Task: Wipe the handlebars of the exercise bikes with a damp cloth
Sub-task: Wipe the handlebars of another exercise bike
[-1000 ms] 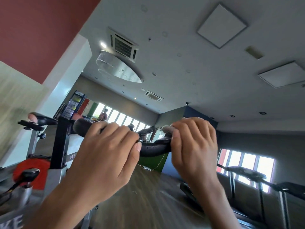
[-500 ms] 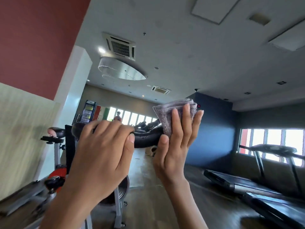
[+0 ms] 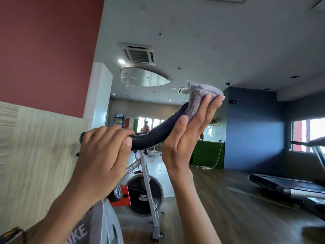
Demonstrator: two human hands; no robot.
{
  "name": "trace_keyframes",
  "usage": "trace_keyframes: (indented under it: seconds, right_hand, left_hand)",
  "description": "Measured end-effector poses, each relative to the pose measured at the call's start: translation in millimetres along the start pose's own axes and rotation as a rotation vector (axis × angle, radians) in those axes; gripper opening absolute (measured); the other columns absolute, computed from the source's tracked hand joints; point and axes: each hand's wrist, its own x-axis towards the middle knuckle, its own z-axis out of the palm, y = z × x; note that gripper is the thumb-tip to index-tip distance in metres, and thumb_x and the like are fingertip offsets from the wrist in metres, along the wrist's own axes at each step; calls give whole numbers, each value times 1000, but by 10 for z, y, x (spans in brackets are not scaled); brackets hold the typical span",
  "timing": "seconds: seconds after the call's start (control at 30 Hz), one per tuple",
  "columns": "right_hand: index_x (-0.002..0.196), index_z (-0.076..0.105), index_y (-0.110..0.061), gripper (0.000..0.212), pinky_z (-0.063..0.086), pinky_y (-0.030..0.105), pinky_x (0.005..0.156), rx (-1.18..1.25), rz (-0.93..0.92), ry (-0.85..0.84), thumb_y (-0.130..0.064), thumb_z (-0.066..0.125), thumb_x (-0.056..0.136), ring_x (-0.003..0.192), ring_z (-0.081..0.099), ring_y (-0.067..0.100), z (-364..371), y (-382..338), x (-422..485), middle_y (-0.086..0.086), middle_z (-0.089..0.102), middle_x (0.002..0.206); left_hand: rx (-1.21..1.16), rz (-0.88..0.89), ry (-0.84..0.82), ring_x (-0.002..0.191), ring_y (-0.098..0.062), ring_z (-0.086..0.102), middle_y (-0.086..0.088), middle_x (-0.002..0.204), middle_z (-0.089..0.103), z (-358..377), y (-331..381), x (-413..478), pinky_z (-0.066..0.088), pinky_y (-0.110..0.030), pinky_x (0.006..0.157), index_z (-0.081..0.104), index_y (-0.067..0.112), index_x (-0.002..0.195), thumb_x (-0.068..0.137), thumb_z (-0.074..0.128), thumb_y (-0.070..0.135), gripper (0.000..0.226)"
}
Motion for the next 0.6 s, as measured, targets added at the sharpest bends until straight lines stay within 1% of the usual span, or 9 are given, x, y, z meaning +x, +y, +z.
trace_keyframes:
  seconds: [0.07,0.13,0.2,0.27,0.33,0.4,0.47,0.53,0.6]
  right_hand:
    - [150,12,-4,57,2,52,120,-64,-107,-22,-37,18,104,147,-7,41,41,-18,-91,15,-5,160]
    - [154,6,-15,57,3,52,120,-165,-323,-146,-38,16,103,147,-8,39,21,42,-356,4,-10,161]
    - [154,4,-18,56,6,51,121,-225,-511,-193,-37,17,103,149,-6,34,-59,241,-405,1,-8,162]
    - [154,10,-17,54,8,49,121,-215,-513,-119,-33,18,103,149,-4,30,-93,364,-183,-3,-5,162]
    - [151,20,-13,52,7,49,120,-151,-378,-22,-30,20,102,148,-5,31,-46,325,-1,-6,-5,162]
    - [152,18,-14,53,6,51,120,-119,-341,-24,-31,21,102,148,-6,34,30,203,-91,-4,-5,162]
    - [154,10,-17,56,6,51,121,-177,-472,-113,-34,20,102,148,-6,33,42,181,-355,-1,-5,162]
    - [154,9,-18,56,5,47,122,-249,-640,-154,-36,20,102,149,-4,30,-15,321,-421,0,-4,163]
    - [154,12,-20,55,5,45,122,-262,-658,-111,-35,20,102,150,-2,27,-43,444,-235,-3,-2,163]
  left_hand:
    - [15,0,-1,89,-15,51,11,94,58,3,4,7,25,-27,86,62,19,107,102,22,32,42]
    - [21,-6,-4,91,-15,50,12,95,57,2,12,8,26,-27,87,62,19,107,102,22,34,43]
    - [23,-14,2,91,-14,50,14,95,56,5,20,2,26,-29,88,62,20,106,102,21,35,44]
    - [27,-18,13,91,-11,48,16,96,55,9,27,-5,26,-28,88,63,20,107,102,20,35,45]
    - [32,-27,11,91,-9,46,17,97,56,12,37,-4,26,-28,89,63,20,107,101,20,35,46]
    - [46,-40,-3,91,-10,47,16,97,56,5,54,3,28,-30,90,62,20,106,101,19,35,46]
    - [63,-59,-24,91,-15,49,13,95,57,0,66,0,30,-33,90,61,18,102,101,18,36,46]
    - [70,-79,-27,92,-19,51,8,93,58,3,75,-8,31,-34,90,60,16,99,101,18,37,47]
    - [67,-83,-11,94,-16,50,10,97,59,9,81,-10,29,-31,91,62,16,104,100,19,36,47]
